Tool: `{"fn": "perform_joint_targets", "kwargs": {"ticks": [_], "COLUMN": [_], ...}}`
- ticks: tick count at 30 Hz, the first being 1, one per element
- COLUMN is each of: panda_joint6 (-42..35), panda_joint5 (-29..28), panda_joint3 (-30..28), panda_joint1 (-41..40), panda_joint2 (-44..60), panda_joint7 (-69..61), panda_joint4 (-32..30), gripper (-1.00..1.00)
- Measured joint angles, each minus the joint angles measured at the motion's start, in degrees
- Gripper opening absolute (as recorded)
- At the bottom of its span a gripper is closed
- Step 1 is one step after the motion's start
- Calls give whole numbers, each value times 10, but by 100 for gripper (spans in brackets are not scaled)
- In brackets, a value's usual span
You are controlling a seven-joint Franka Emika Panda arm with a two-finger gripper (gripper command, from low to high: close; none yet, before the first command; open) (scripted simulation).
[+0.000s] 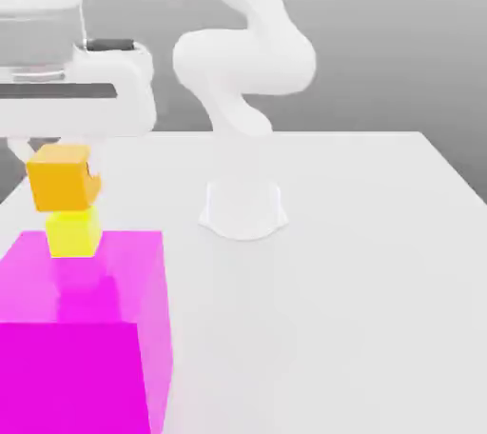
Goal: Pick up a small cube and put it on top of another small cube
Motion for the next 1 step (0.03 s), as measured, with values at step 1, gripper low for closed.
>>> {"fn": "perform_joint_targets", "kwargs": {"ticks": [1], "panda_joint6": [0], "panda_joint5": [0], "panda_joint3": [0], "panda_joint1": [0], "panda_joint2": [0], "panda_joint7": [0], "panda_joint4": [0], "gripper": [100]}}
